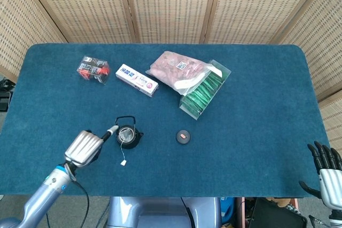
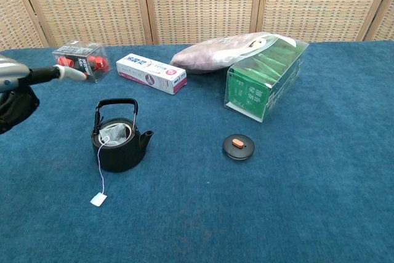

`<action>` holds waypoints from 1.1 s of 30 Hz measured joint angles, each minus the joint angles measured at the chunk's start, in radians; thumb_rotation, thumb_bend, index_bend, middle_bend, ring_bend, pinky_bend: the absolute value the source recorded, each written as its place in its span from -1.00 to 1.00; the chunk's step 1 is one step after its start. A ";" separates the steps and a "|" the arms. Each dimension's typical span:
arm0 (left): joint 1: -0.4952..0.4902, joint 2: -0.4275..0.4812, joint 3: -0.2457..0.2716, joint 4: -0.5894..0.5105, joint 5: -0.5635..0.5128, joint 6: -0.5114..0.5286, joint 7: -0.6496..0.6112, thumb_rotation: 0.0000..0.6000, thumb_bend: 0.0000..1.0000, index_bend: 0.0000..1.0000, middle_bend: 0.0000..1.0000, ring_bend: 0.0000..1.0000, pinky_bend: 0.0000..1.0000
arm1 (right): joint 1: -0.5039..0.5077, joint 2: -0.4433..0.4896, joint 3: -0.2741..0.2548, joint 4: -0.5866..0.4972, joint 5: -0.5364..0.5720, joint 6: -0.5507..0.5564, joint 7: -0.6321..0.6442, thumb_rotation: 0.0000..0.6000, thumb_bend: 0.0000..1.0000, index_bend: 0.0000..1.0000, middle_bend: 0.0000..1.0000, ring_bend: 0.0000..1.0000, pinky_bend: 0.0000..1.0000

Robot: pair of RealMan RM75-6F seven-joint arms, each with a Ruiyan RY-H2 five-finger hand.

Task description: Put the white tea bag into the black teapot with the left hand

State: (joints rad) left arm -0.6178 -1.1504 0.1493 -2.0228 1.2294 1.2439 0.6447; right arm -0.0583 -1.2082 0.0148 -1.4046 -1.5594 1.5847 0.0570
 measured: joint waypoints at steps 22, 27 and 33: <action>0.475 -0.063 -0.008 0.358 0.252 0.509 -0.508 1.00 0.07 -0.99 -0.78 -0.93 -1.00 | 0.047 -0.003 -0.004 -0.019 -0.056 -0.018 -0.014 1.00 -0.86 -0.82 -0.76 -1.00 -0.83; 0.531 -0.072 -0.018 0.395 0.241 0.521 -0.553 1.00 0.07 -0.98 -0.79 -0.96 -1.00 | 0.049 -0.003 -0.006 -0.023 -0.060 -0.016 -0.018 1.00 -0.86 -0.82 -0.76 -1.00 -0.83; 0.561 -0.077 -0.029 0.414 0.258 0.515 -0.562 1.00 0.07 -0.94 -0.82 -0.99 -1.00 | 0.053 -0.004 -0.007 -0.026 -0.067 -0.012 -0.021 1.00 -0.86 -0.82 -0.76 -1.00 -0.83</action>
State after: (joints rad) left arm -0.0569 -1.2271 0.1205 -1.6091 1.4872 1.7584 0.0825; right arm -0.0055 -1.2124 0.0074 -1.4303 -1.6266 1.5726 0.0357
